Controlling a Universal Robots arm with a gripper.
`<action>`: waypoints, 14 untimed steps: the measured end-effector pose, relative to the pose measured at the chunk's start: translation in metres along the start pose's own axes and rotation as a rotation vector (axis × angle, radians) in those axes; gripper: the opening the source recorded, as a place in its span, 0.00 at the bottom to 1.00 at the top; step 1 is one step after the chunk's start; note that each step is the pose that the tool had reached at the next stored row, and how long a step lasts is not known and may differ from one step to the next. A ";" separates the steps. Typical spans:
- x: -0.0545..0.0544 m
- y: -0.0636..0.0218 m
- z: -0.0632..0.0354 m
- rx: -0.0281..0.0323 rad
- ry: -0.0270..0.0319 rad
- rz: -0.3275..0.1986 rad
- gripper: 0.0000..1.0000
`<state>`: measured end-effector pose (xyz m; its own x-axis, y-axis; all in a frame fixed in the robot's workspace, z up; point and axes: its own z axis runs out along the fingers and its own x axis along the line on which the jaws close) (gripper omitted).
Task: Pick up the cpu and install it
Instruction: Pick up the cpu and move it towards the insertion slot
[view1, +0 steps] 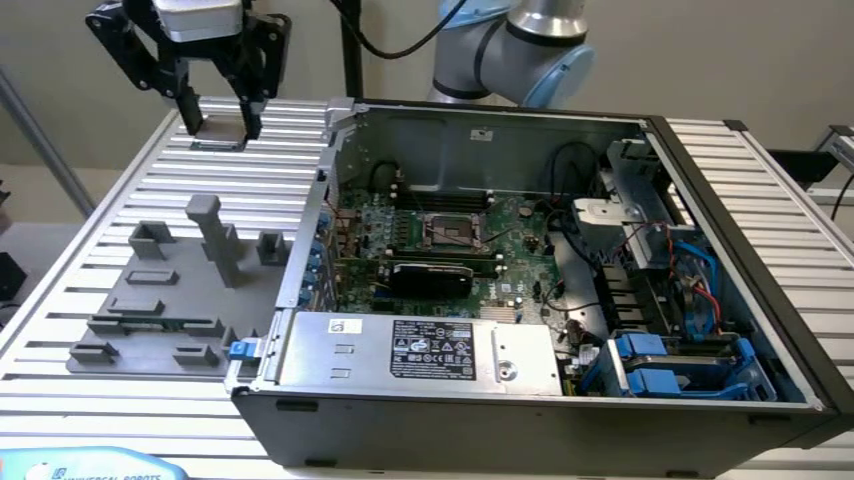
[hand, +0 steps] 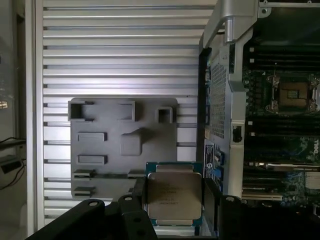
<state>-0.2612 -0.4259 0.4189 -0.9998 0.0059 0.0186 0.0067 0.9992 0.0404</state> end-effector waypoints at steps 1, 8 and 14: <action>-0.004 0.0000 -0.0004 -0.0019 0.0000 0.000 0.55; -0.036 0.0003 -0.0016 -0.0143 0.0004 0.000 0.55; -0.063 0.0005 -0.0021 -0.0209 0.0005 0.000 0.55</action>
<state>-0.1978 -0.4259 0.4199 -0.9998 0.0054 0.0191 0.0066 0.9981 0.0612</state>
